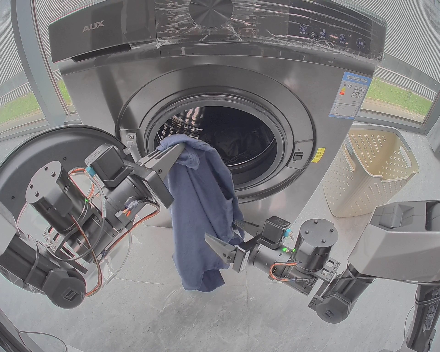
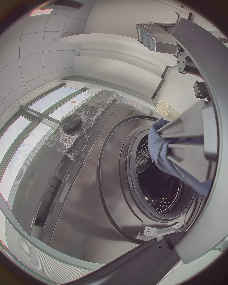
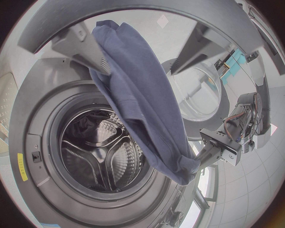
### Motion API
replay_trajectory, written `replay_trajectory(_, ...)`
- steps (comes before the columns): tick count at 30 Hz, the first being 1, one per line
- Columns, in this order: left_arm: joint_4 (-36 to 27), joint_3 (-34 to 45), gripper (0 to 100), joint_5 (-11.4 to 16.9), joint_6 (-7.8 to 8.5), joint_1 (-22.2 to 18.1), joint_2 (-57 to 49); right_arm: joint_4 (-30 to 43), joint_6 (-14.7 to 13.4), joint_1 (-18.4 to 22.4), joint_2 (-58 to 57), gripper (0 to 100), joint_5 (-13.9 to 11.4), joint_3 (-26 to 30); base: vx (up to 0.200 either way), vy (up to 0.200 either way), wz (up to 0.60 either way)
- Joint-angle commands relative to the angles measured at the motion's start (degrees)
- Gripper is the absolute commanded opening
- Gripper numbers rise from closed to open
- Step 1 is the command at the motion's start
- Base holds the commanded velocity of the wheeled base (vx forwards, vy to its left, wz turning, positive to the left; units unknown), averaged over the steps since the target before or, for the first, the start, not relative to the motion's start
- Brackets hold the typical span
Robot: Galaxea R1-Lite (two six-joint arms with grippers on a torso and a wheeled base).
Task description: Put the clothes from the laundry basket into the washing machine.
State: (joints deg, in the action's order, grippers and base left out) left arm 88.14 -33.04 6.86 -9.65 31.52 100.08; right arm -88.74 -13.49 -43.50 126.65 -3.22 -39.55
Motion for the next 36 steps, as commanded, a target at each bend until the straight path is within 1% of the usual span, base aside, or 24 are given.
replay_trajectory(1,0.1,0.1,0,0.1,-0.01,0.1,-0.2,0.1,0.0,-0.4,3.0,100,0.1,-4.0,0.0,0.0,0.0)
replay_trajectory(11,0.1,0.1,0,0.1,-0.01,0.5,-0.9,0.0,0.1,0.9,7.3,100,0.4,-12.8,0.0,0.0,0.0)
replay_trajectory(20,0.1,0.2,0,0.1,-0.01,0.5,-0.9,0.1,0.2,4.6,7.3,100,0.9,-14.0,0.0,0.0,0.0)
replay_trajectory(25,0.0,0.2,0,0.1,-0.01,0.5,-0.9,0.1,0.2,5.5,6.8,100,0.9,-13.9,0.0,0.0,0.0)
replay_trajectory(32,0.0,0.2,0,0.1,-0.01,0.5,-0.9,0.1,0.3,5.4,7.3,100,0.8,-15.5,0.0,0.0,0.0)
replay_trajectory(36,0.0,0.2,0,0.2,-0.01,0.5,-0.9,0.2,0.4,5.0,8.3,100,0.7,-18.3,0.0,0.0,0.0)
